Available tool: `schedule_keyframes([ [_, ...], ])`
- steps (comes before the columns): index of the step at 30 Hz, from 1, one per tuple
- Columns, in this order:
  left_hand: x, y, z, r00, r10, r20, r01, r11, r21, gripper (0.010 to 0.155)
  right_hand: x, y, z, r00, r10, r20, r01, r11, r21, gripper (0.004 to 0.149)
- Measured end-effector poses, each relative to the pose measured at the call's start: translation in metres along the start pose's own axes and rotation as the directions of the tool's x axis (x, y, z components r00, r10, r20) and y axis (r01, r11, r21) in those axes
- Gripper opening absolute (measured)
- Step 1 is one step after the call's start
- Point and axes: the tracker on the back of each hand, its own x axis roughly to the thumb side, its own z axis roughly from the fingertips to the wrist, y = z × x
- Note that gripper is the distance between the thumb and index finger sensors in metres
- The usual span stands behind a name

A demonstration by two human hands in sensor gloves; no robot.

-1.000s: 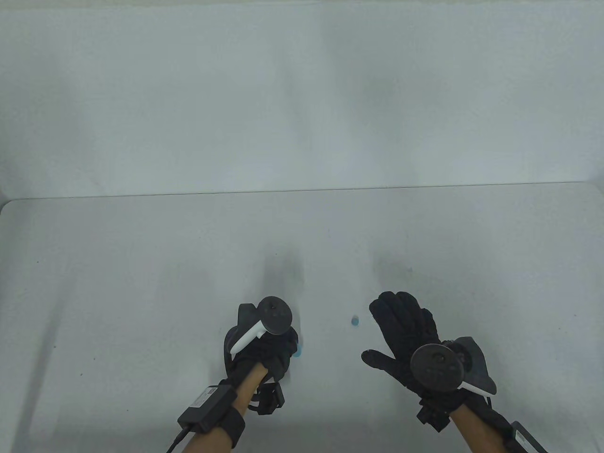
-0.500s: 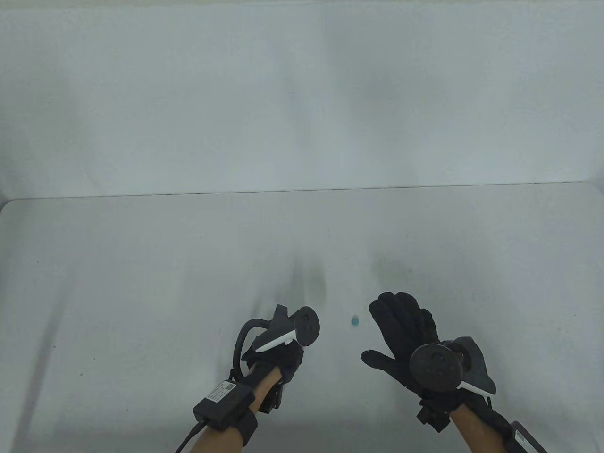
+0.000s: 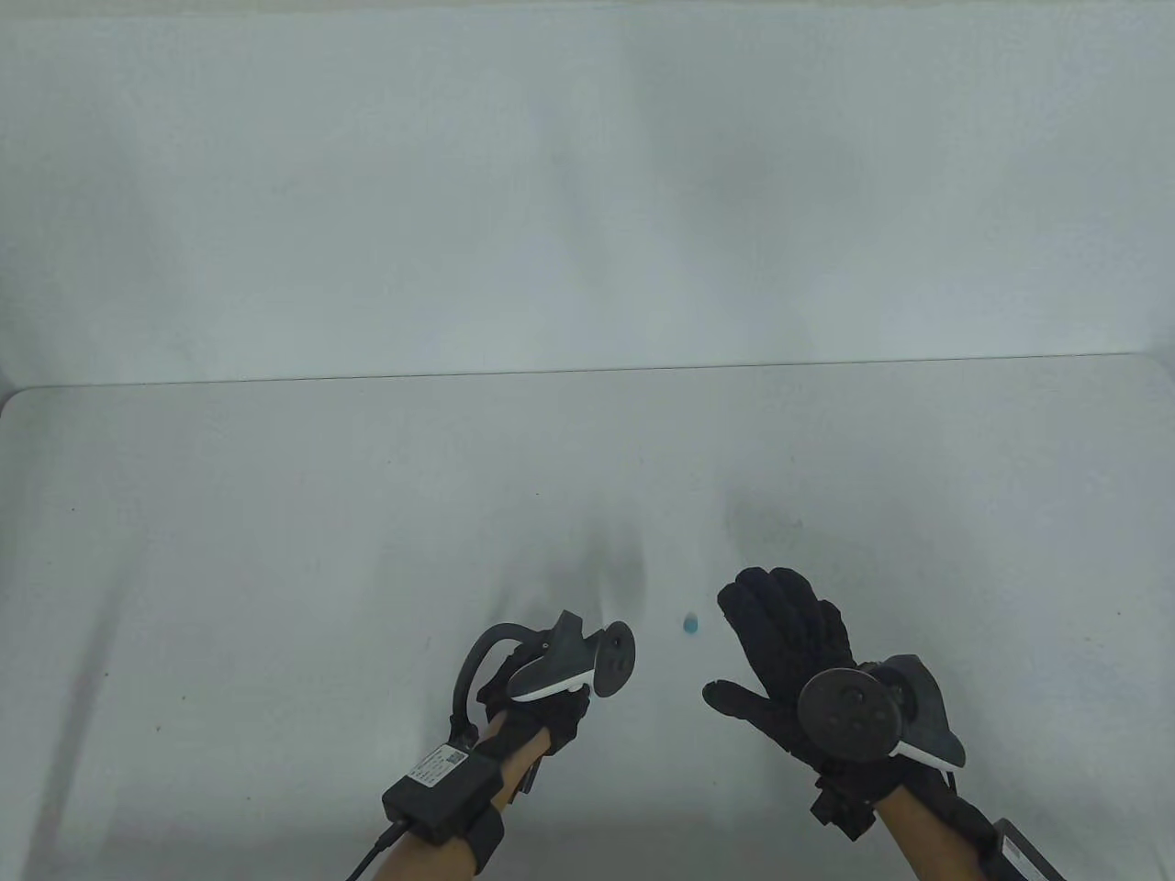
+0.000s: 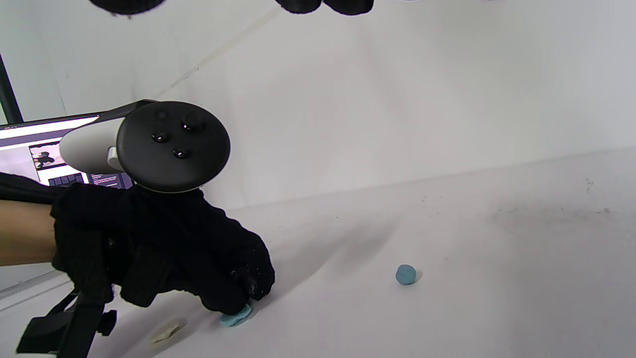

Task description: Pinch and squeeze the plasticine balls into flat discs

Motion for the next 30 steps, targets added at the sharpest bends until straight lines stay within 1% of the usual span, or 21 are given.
schedule_keyframes([
  [3, -0.009, 0.006, 0.007, 0.996, 0.094, -0.012, -0.093, 0.995, 0.030, 0.053, 0.000, 0.000, 0.000, 1.000, 0.002, 0.001, -0.002, 1.000, -0.001, 0.084],
  [5, -0.016, 0.014, 0.015, 0.991, 0.133, -0.013, -0.131, 0.987, 0.091, 0.057, 0.000, 0.000, 0.000, 1.000, 0.001, 0.002, -0.001, 1.000, -0.003, 0.084],
  [7, -0.025, 0.027, 0.029, 0.982, 0.187, -0.001, -0.184, 0.968, 0.172, 0.061, 0.000, 0.000, 0.000, 1.000, 0.001, -0.001, -0.001, 1.000, -0.002, 0.084],
  [11, -0.037, 0.046, 0.058, 0.957, 0.280, 0.075, -0.290, 0.915, 0.281, 0.068, 0.000, 0.000, 0.000, 1.000, -0.001, -0.005, 0.001, 1.000, -0.001, 0.084],
  [15, -0.046, 0.059, 0.091, 0.942, 0.294, 0.163, -0.335, 0.856, 0.393, 0.076, -0.001, 0.000, 0.000, 1.000, 0.001, -0.007, -0.001, 1.000, -0.002, 0.084],
  [17, -0.050, 0.063, 0.102, 0.943, 0.280, 0.182, -0.332, 0.838, 0.432, 0.079, -0.001, 0.000, 0.000, 1.000, 0.003, -0.008, -0.003, 1.000, 0.003, 0.084],
  [20, -0.057, 0.065, 0.117, 0.938, 0.274, 0.214, -0.343, 0.825, 0.449, 0.083, -0.001, 0.001, 0.000, 1.000, 0.007, -0.013, -0.007, 1.000, 0.006, 0.084],
  [22, -0.060, 0.061, 0.123, 0.929, 0.287, 0.233, -0.363, 0.826, 0.432, 0.085, -0.002, 0.001, -0.001, 1.000, 0.003, -0.019, -0.003, 1.000, 0.013, 0.084],
  [24, -0.063, 0.053, 0.127, 0.921, 0.302, 0.246, -0.384, 0.806, 0.450, 0.086, -0.003, 0.002, -0.001, 1.000, 0.005, -0.027, -0.004, 1.000, 0.023, 0.084],
  [26, -0.066, 0.045, 0.128, 0.920, 0.310, 0.240, -0.388, 0.804, 0.451, 0.086, -0.004, 0.004, -0.001, 0.999, 0.005, -0.034, -0.004, 1.000, 0.028, 0.084],
  [28, -0.070, 0.042, 0.128, 0.920, 0.316, 0.233, -0.389, 0.810, 0.439, 0.087, -0.005, 0.005, -0.002, 0.999, 0.002, -0.036, -0.001, 0.999, 0.037, 0.084],
  [30, -0.071, 0.042, 0.129, 0.911, 0.335, 0.239, -0.410, 0.793, 0.451, 0.087, -0.004, 0.007, -0.003, 0.999, 0.007, -0.038, -0.005, 0.999, 0.046, 0.084],
])
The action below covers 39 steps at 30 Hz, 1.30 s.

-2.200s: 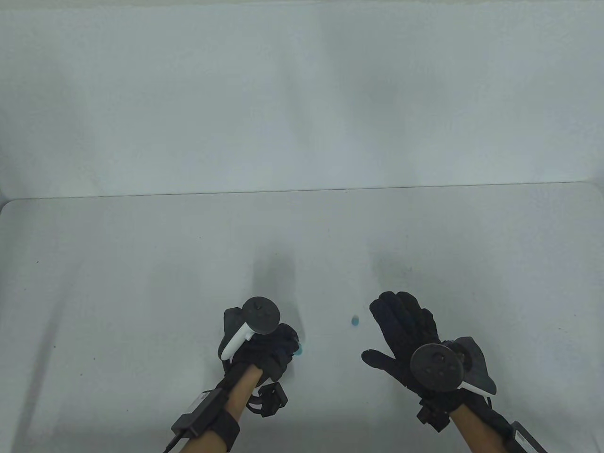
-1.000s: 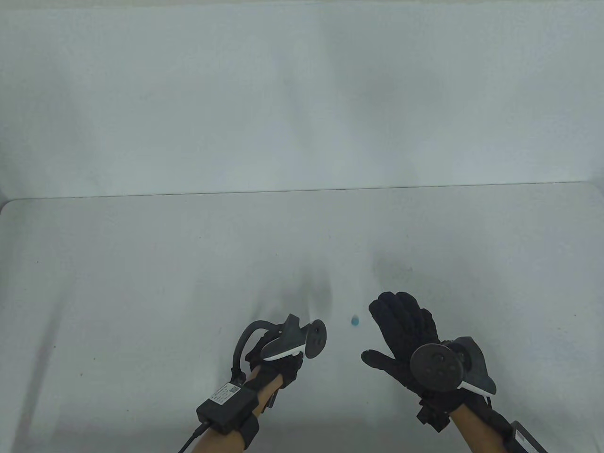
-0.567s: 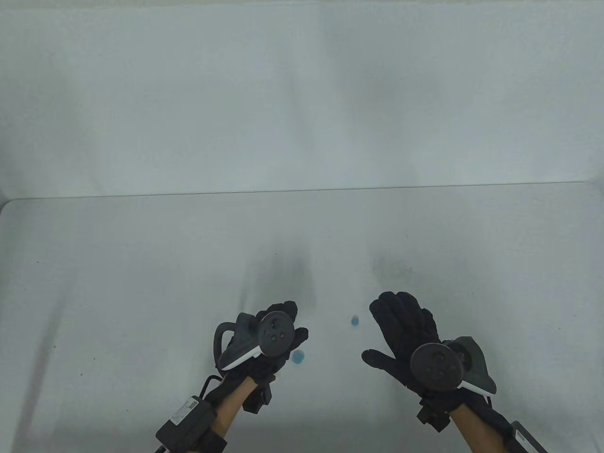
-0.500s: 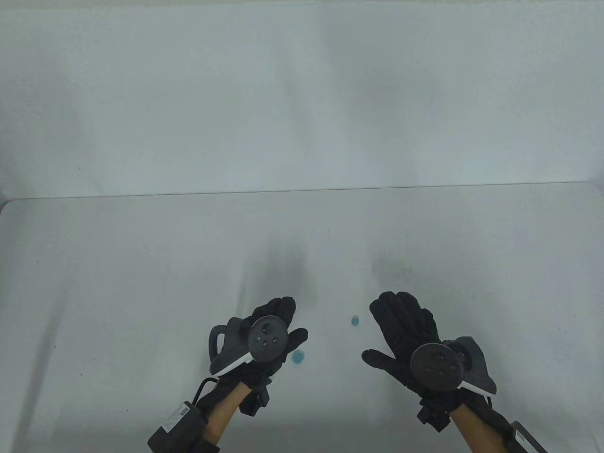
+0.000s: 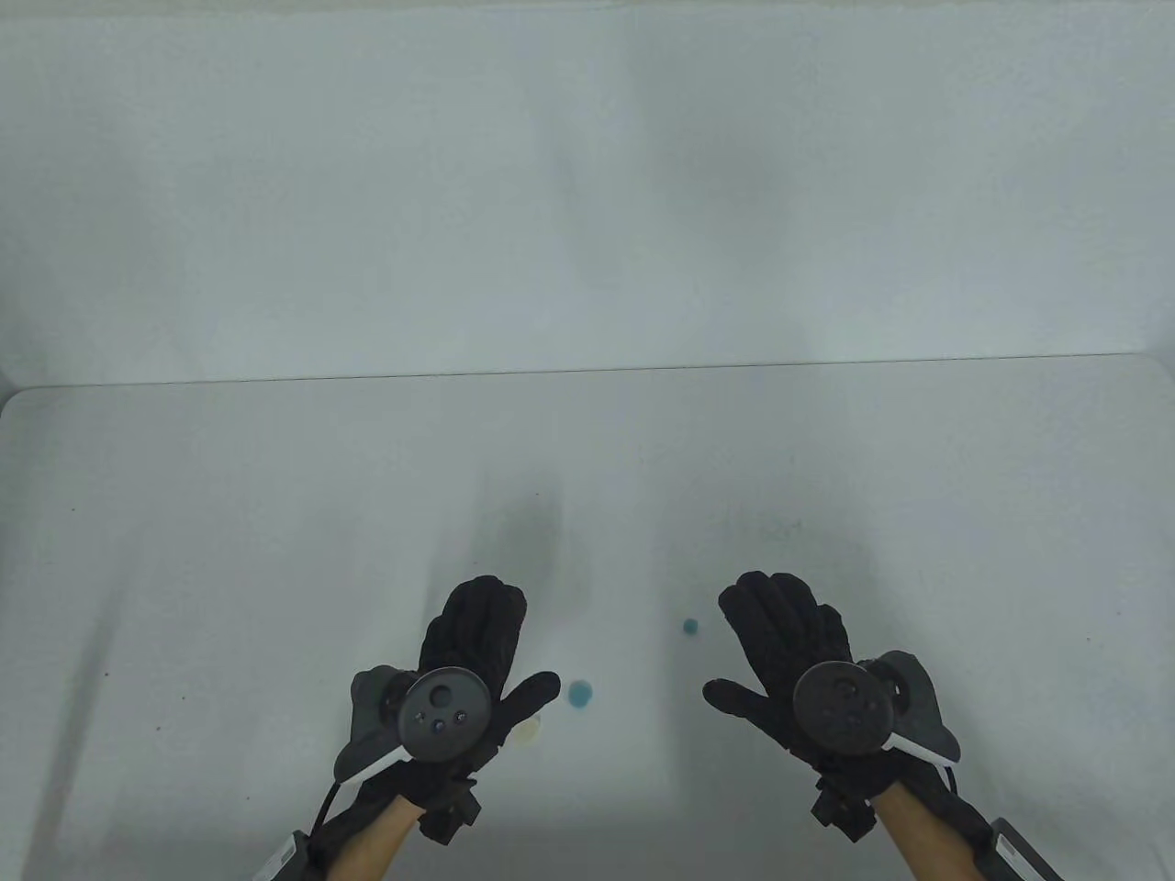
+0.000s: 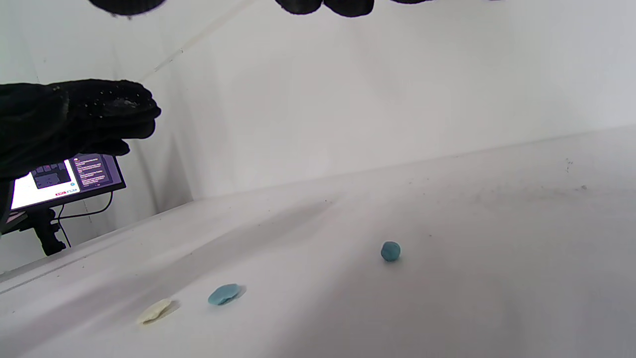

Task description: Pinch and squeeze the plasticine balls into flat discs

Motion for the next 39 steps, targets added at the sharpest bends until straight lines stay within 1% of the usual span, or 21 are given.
schedule_keyframes([
  [3, 0.003, 0.001, 0.002, 1.000, -0.012, 0.012, 0.011, 1.000, 0.012, 0.087, 0.000, 0.002, -0.001, 1.000, 0.007, -0.007, -0.007, 1.000, 0.002, 0.084],
  [6, 0.004, -0.001, 0.002, 1.000, -0.012, 0.015, 0.012, 1.000, 0.003, 0.087, -0.001, 0.001, -0.002, 1.000, -0.016, -0.017, 0.016, 1.000, 0.007, 0.084],
  [8, 0.003, -0.002, 0.001, 1.000, -0.009, 0.011, 0.009, 1.000, -0.004, 0.087, -0.001, -0.001, -0.004, 0.999, -0.037, -0.031, 0.037, 0.999, -0.015, 0.083],
  [9, 0.003, -0.002, 0.001, 1.000, -0.008, 0.008, 0.008, 1.000, 0.001, 0.086, -0.001, -0.003, -0.007, 0.998, -0.031, -0.045, 0.030, 0.999, -0.026, 0.082],
  [11, 0.003, -0.001, 0.001, 1.000, -0.006, 0.005, 0.006, 1.000, 0.005, 0.086, -0.002, -0.005, -0.014, 0.998, -0.006, -0.065, 0.005, 1.000, -0.012, 0.079],
  [14, 0.003, -0.002, 0.001, 1.000, -0.022, -0.002, 0.022, 1.000, 0.007, 0.086, -0.003, -0.005, -0.031, 0.994, 0.060, -0.087, -0.057, 0.998, 0.034, 0.073],
  [15, 0.002, -0.004, 0.000, 1.000, -0.028, -0.005, 0.028, 1.000, 0.002, 0.085, -0.003, -0.004, -0.042, 0.989, 0.115, -0.091, -0.110, 0.992, 0.061, 0.072],
  [16, 0.002, -0.004, 0.000, 1.000, -0.030, -0.008, 0.030, 1.000, -0.003, 0.085, -0.003, -0.003, -0.045, 0.987, 0.134, -0.093, -0.128, 0.989, 0.070, 0.071],
  [19, 0.000, -0.006, -0.001, 1.000, -0.026, -0.014, 0.026, 1.000, -0.010, 0.085, -0.004, 0.009, -0.068, 0.976, 0.191, -0.108, -0.175, 0.975, 0.139, 0.066],
  [20, 0.001, -0.005, 0.000, 1.000, -0.027, -0.016, 0.027, 1.000, -0.009, 0.085, -0.005, 0.018, -0.078, 0.970, 0.213, -0.113, -0.191, 0.965, 0.180, 0.064],
  [22, 0.000, -0.005, 0.000, 0.999, -0.032, -0.018, 0.032, 0.999, -0.005, 0.084, -0.007, 0.030, -0.089, 0.958, 0.263, -0.117, -0.232, 0.946, 0.227, 0.063],
  [24, 0.000, -0.004, 0.000, 0.999, -0.039, -0.020, 0.039, 0.999, -0.001, 0.084, -0.013, 0.045, -0.102, 0.933, 0.334, -0.131, -0.288, 0.915, 0.283, 0.061],
  [27, 0.000, -0.004, -0.001, 0.999, -0.048, -0.023, 0.048, 0.999, 0.003, 0.083, -0.021, 0.065, -0.117, 0.919, 0.368, -0.145, -0.301, 0.888, 0.347, 0.059],
  [32, 0.000, -0.004, -0.001, 0.999, -0.049, -0.023, 0.049, 0.999, 0.002, 0.083, -0.028, 0.086, -0.128, 0.903, 0.404, -0.147, -0.315, 0.855, 0.413, 0.057],
  [36, -0.001, -0.004, 0.000, 0.998, -0.049, -0.025, 0.049, 0.999, 0.003, 0.083, -0.033, 0.098, -0.130, 0.894, 0.420, -0.152, -0.313, 0.831, 0.459, 0.057],
  [39, -0.002, -0.003, 0.000, 0.999, -0.041, -0.030, 0.042, 0.999, 0.003, 0.082, -0.034, 0.104, -0.129, 0.897, 0.423, -0.128, -0.330, 0.833, 0.444, 0.055],
])
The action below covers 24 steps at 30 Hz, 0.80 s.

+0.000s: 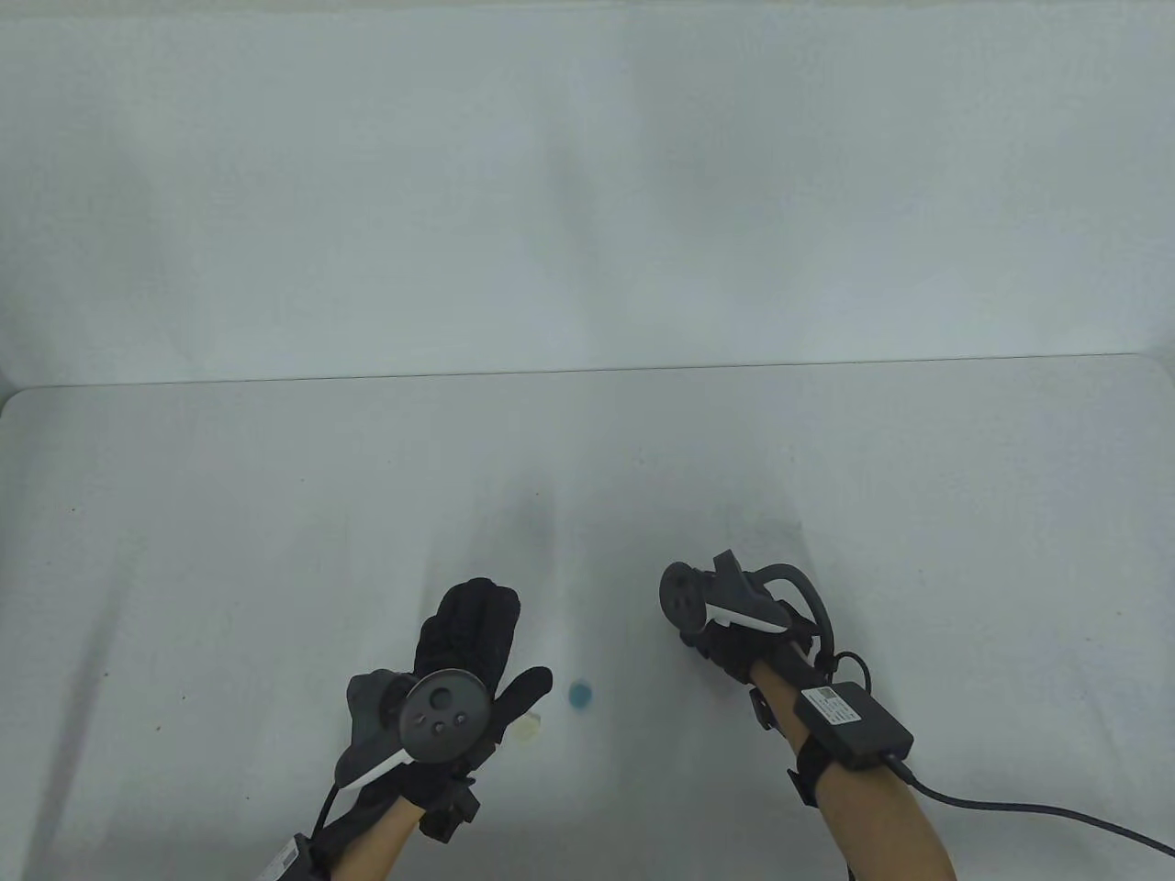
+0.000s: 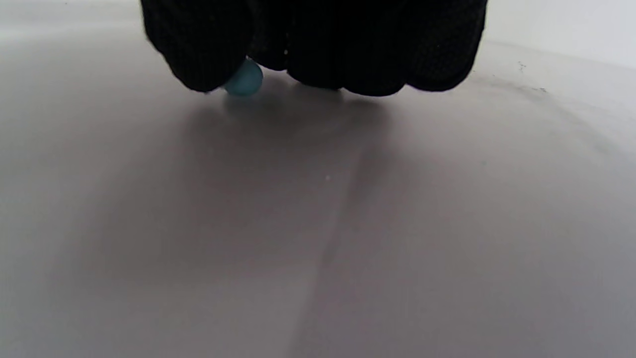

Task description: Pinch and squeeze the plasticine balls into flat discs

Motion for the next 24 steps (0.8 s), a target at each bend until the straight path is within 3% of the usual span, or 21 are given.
schedule_keyframes([
  [7, 0.000, -0.001, 0.000, 1.000, -0.007, -0.008, 0.007, 1.000, -0.011, 0.081, 0.006, 0.005, 0.002, 0.999, 0.046, 0.004, -0.046, 0.996, -0.070, 0.043],
  [17, -0.004, -0.001, 0.000, 1.000, -0.003, -0.026, 0.003, 1.000, -0.005, 0.080, 0.005, -0.004, 0.008, 0.999, 0.038, -0.020, -0.040, 0.996, -0.079, 0.041],
  [24, -0.007, 0.001, 0.001, 0.999, -0.015, -0.041, 0.016, 1.000, 0.018, 0.080, -0.014, -0.034, 0.042, 0.967, -0.255, -0.011, 0.250, 0.954, -0.168, 0.044],
])
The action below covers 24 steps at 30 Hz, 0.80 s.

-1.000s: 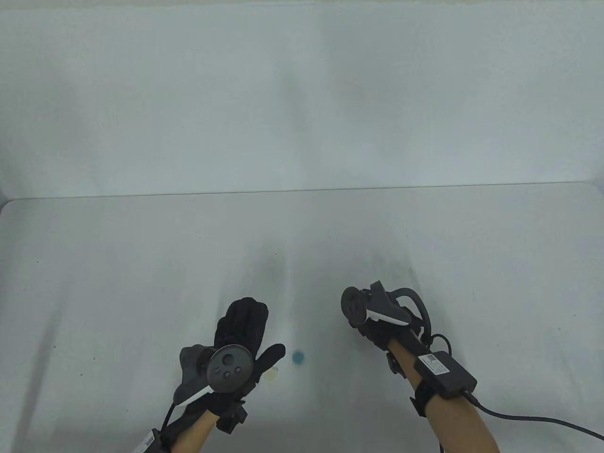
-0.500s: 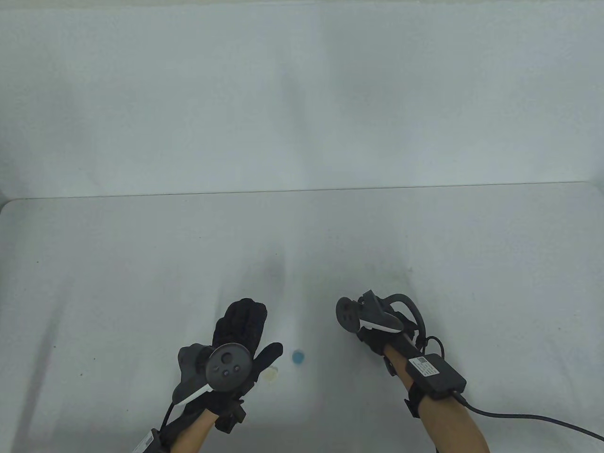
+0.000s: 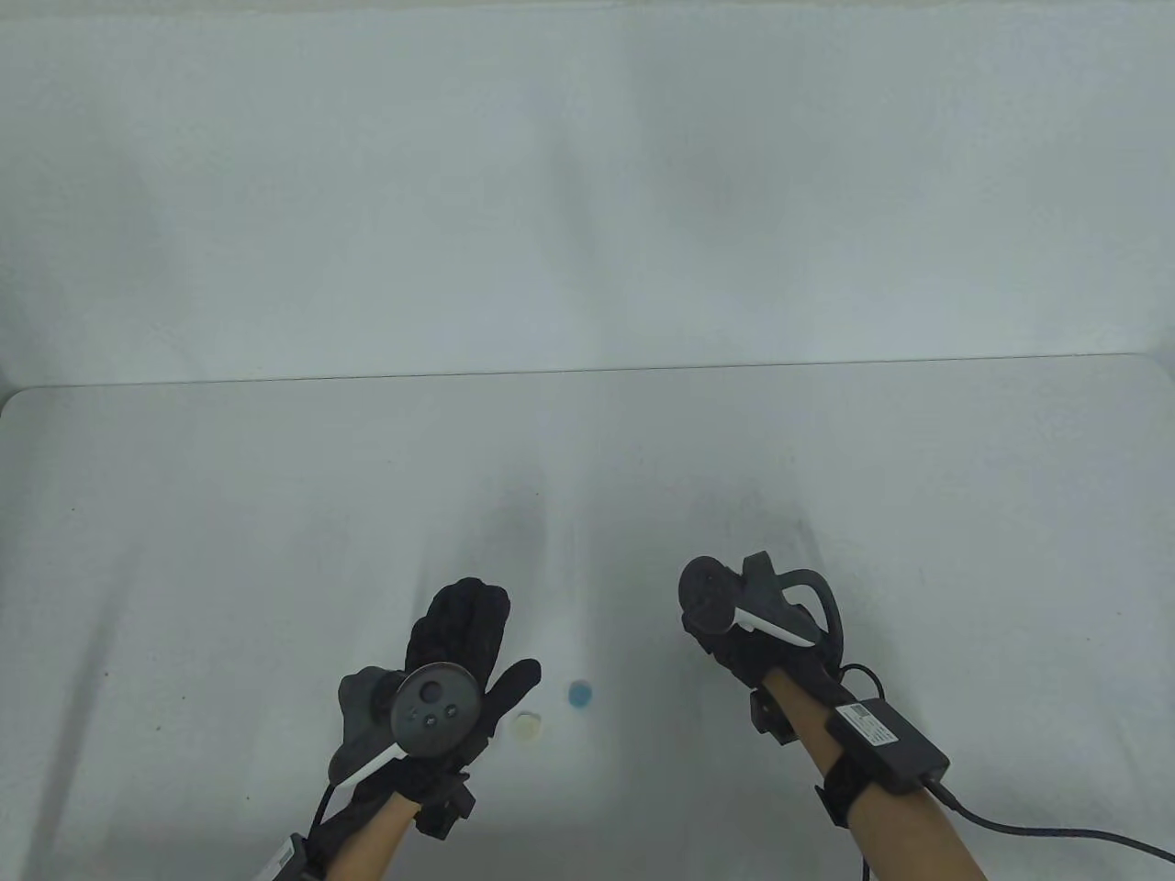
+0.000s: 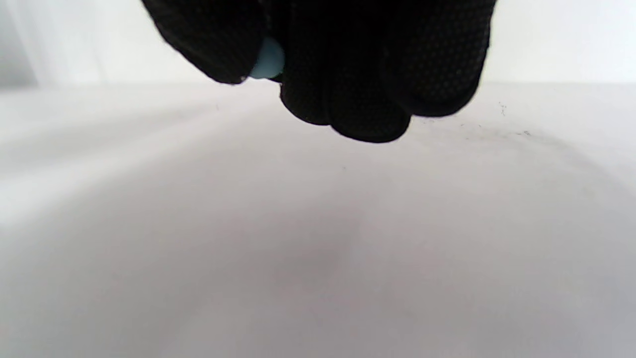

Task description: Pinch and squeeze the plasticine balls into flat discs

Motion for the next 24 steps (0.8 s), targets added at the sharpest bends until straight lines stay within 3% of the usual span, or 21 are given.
schedule_keyframes([
  [5, 0.002, 0.001, -0.001, 0.999, -0.045, 0.002, 0.045, 0.999, 0.013, 0.080, -0.016, -0.019, 0.028, 0.963, -0.269, 0.022, 0.270, 0.962, -0.033, 0.051],
  [8, 0.006, 0.001, -0.002, 0.998, -0.059, 0.010, 0.059, 0.998, 0.001, 0.080, -0.027, -0.028, 0.044, 0.889, -0.454, 0.048, 0.456, 0.889, -0.046, 0.050],
  [9, 0.007, 0.001, -0.002, 0.997, -0.073, 0.015, 0.073, 0.997, -0.008, 0.080, -0.034, -0.032, 0.052, 0.820, -0.569, 0.066, 0.571, 0.821, -0.020, 0.047],
  [10, 0.008, 0.001, -0.003, 0.997, -0.077, 0.016, 0.077, 0.997, -0.011, 0.080, -0.037, -0.033, 0.054, 0.798, -0.598, 0.068, 0.600, 0.800, -0.010, 0.046],
  [14, 0.011, 0.001, -0.003, 0.994, -0.111, 0.021, 0.112, 0.993, -0.036, 0.080, -0.052, -0.029, 0.073, 0.618, -0.784, 0.061, 0.783, 0.621, 0.048, 0.045],
  [17, 0.011, 0.001, -0.004, 0.994, -0.111, 0.016, 0.111, 0.993, -0.037, 0.079, -0.059, -0.020, 0.081, 0.527, -0.849, 0.029, 0.847, 0.528, 0.062, 0.045],
  [21, 0.012, 0.000, -0.004, 0.996, -0.091, 0.015, 0.092, 0.996, -0.023, 0.079, -0.060, -0.001, 0.086, 0.351, -0.936, -0.043, 0.933, 0.345, 0.102, 0.045],
  [24, 0.012, -0.004, -0.002, 0.997, -0.078, 0.012, 0.078, 0.997, -0.015, 0.079, -0.058, 0.007, 0.085, 0.296, -0.952, -0.072, 0.950, 0.285, 0.129, 0.045],
])
